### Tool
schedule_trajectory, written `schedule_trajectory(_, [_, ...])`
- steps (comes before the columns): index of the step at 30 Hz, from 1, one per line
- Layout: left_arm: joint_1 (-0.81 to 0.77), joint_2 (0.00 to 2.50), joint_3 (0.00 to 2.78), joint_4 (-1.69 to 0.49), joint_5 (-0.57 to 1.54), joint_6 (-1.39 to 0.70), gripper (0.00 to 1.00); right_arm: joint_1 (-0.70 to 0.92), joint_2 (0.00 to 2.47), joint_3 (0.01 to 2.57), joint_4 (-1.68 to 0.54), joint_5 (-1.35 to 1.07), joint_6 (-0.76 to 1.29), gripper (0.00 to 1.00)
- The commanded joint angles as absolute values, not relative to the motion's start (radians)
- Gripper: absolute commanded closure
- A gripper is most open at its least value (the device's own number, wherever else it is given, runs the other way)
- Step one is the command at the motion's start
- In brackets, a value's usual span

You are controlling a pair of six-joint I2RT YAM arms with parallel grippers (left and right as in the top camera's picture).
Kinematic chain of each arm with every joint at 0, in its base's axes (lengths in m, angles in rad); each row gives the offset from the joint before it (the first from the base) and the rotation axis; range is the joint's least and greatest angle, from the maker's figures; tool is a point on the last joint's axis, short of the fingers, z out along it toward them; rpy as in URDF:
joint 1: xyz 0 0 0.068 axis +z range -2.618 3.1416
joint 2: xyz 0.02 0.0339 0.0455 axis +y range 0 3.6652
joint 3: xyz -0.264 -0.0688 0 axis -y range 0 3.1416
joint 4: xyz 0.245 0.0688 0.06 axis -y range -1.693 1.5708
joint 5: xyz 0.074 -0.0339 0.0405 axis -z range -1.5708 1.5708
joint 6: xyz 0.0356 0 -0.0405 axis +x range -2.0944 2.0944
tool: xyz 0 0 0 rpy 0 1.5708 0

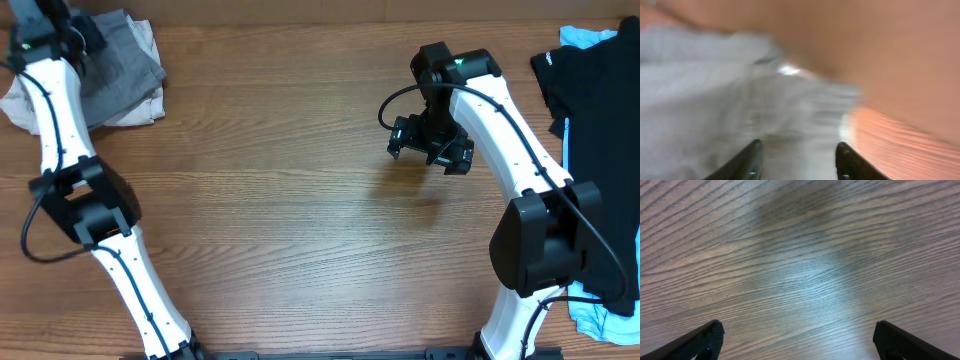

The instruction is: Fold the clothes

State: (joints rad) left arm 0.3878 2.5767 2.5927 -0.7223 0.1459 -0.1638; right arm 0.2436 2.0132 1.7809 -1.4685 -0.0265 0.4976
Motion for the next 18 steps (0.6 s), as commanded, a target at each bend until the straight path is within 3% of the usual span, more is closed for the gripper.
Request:
schedule_trajectory(1, [0.381,2.369,2.649,-0.803,0.43,-0.165,0.32,0.242,2.014,1.789,-1.466,-0.02,0.497,0.0])
schedule_trajectory(4, [0.384,2.284,2.649,-0.93,0.57,-0.165,0.0,0.24,2.008,1.807,-1.474,-0.003,0.497,0.0])
schedule_trajectory(10, [0.387,2.109,2.649,-1.183,0.635,-0.13,0.0,0.242,1.904,1.912,-1.526,0.03,0.497,0.0])
schedule_trajectory(18, [0.385,1.785,2.649,-1.485,0.648,-0.041,0.0,0.277,1.581,1.94,-1.571,0.059,0.497,0.0])
